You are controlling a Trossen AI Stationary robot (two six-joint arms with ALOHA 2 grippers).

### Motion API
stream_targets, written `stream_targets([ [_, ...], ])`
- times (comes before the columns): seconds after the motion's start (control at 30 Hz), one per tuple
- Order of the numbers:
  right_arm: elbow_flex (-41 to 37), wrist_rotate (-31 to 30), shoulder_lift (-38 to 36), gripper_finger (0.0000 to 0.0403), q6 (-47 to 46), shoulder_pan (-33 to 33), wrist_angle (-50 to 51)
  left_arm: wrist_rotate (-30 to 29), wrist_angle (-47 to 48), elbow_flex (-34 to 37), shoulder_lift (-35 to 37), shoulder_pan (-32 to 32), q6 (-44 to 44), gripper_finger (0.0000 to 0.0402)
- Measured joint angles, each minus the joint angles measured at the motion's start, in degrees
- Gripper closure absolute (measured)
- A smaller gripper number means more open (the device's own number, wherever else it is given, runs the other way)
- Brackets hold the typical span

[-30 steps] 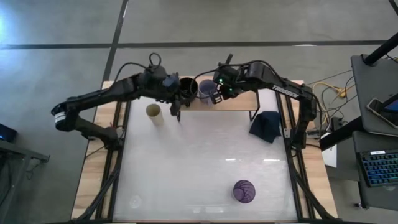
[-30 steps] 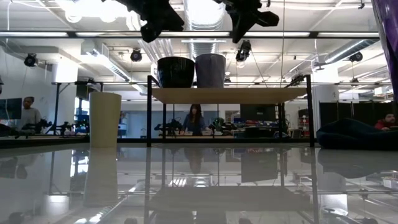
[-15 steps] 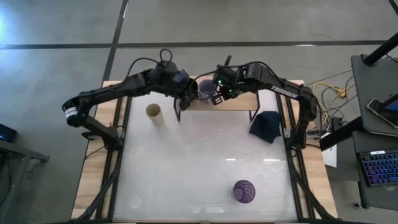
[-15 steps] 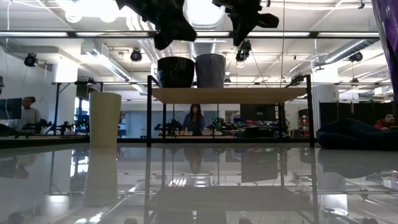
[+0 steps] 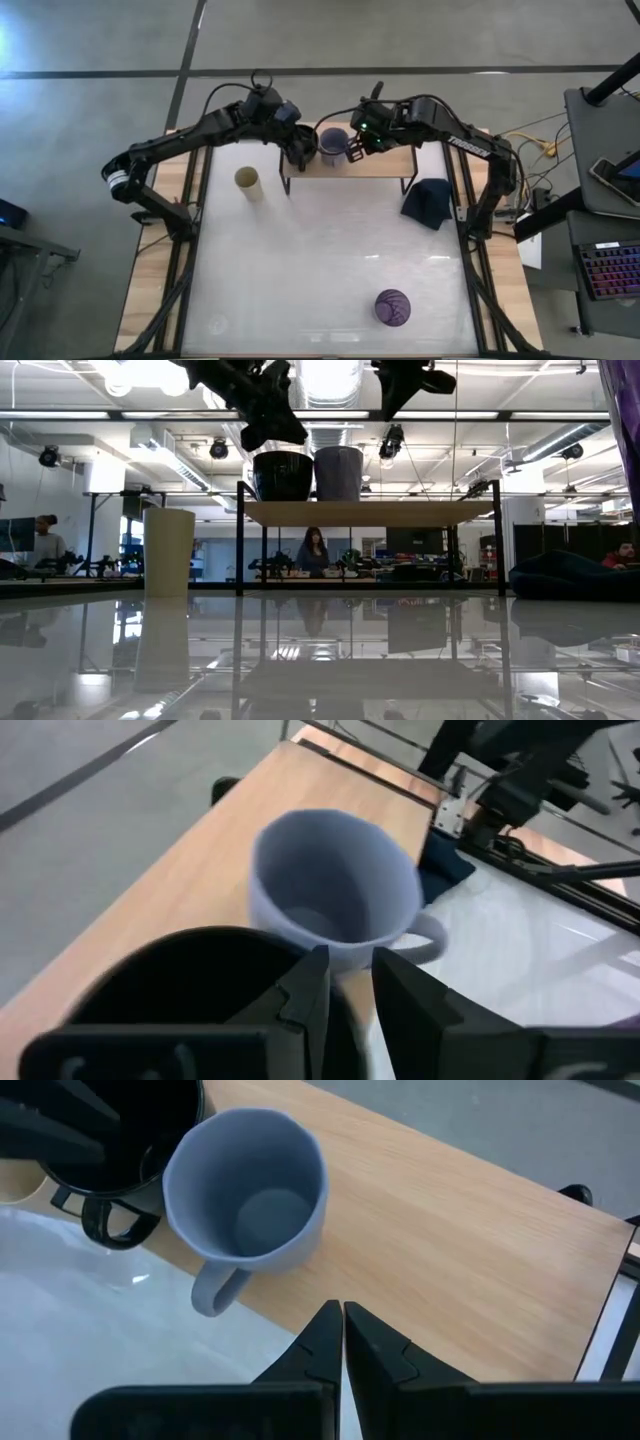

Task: Stack small to large cups/mugs on shelf
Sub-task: Put the violet mug on the shelf

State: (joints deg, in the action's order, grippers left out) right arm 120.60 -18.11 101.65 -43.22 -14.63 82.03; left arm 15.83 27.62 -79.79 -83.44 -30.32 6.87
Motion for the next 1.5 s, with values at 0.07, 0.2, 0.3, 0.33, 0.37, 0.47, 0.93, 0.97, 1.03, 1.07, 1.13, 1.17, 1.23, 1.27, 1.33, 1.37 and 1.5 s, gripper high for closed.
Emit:
stream_targets([
  [0.07, 0.0, 0.0, 0.0, 0.0394, 0.3, -0.3, -0.2, -0.1, -0.2, 0.0, -0.2, -0.1, 0.0, 0.0336],
  [0.2, 0.0, 0.0, 0.4, 0.0394, 0.7, -0.7, -0.4, 0.2, -0.1, 0.0, -1.4, 0.0, 0.0, 0.0336],
  [0.3, 0.0, 0.0, 0.6, 0.0394, 1.2, -0.9, -0.4, 0.2, 0.0, -0.4, -2.1, -0.1, 0.0, 0.0336],
  [0.33, 0.0, 0.0, 0.6, 0.0394, 1.3, -1.0, -0.4, 0.2, 0.0, -0.7, -2.3, -0.1, -0.1, 0.0336],
  [0.37, 0.0, 0.0, 0.6, 0.0394, 1.3, -1.1, -0.4, 0.2, -0.1, -1.1, -2.5, -0.1, -0.2, 0.0336],
  [0.47, 0.0, 0.0, 0.6, 0.0394, 1.3, -1.1, -0.5, 0.3, -0.1, -1.5, -3.0, -0.1, -0.4, 0.0336],
  [0.93, -0.7, 0.0, 0.7, 0.0394, 1.5, -1.1, -0.6, -2.3, -0.1, -1.7, -4.3, -0.1, -4.7, 0.0336],
  [0.97, -0.8, 0.0, 0.7, 0.0394, 1.5, -1.1, -0.8, -2.4, -0.1, -1.8, -4.3, -0.1, -4.8, 0.0336],
  [1.03, -1.0, 0.0, 0.7, 0.0394, 1.5, -1.1, -1.4, -2.5, -0.4, -1.8, -4.3, -0.2, -4.8, 0.0336],
  [1.07, -1.1, 0.0, 0.7, 0.0394, 1.5, -1.1, -1.6, -2.6, -0.5, -1.8, -4.3, -0.2, -4.8, 0.0336],
  [1.13, -1.3, 0.0, 0.7, 0.0394, 1.5, -1.1, -2.0, -2.6, -0.5, -1.6, -4.3, -0.2, -4.9, 0.0336],
  [1.17, -1.4, 0.0, 0.7, 0.0394, 1.5, -1.1, -2.2, -2.6, -0.5, -1.5, -4.4, -0.2, -4.9, 0.0336],
  [1.23, -1.8, 0.0, 0.7, 0.0394, 1.5, -1.1, -2.4, -2.6, -0.6, -1.6, -4.9, -0.2, -4.9, 0.0336],
  [1.27, -1.9, 0.0, 0.7, 0.0394, 1.5, -1.1, -2.5, -2.6, -0.7, -1.7, -5.0, -0.2, -4.9, 0.0336],
  [1.33, -2.0, 0.0, 0.7, 0.0394, 1.5, -1.1, -2.6, -2.6, -1.3, -1.7, -5.2, -0.2, -5.6, 0.0336],
  [1.37, -2.1, 0.0, 0.7, 0.0394, 1.5, -1.1, -2.7, -2.6, -1.8, -1.7, -5.2, -0.2, -5.8, 0.0336],
  [1.5, -2.3, 0.0, 0.7, 0.0394, 1.5, -1.1, -2.7, -2.6, -1.8, -1.7, -5.4, -0.2, -5.8, 0.0336],
])
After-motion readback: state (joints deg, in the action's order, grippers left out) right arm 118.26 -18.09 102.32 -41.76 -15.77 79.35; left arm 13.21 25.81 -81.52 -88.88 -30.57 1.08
